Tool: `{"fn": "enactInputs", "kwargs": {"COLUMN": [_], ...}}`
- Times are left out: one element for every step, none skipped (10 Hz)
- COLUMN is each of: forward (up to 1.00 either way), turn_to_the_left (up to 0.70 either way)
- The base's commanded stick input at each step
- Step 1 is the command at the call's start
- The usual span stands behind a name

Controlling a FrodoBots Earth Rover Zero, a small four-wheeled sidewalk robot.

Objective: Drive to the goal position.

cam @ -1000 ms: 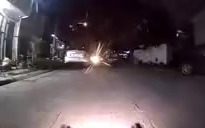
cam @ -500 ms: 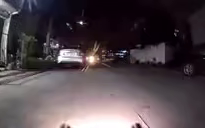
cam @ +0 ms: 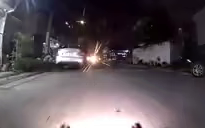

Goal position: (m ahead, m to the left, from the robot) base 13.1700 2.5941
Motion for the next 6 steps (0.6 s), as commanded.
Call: {"fn": "enactInputs", "kwargs": {"forward": [0.85, 0.85, 0.85, 0.85, 0.85, 0.85], "turn_to_the_left": [0.0, 0.0, 0.0, 0.0, -0.12, -0.34]}}
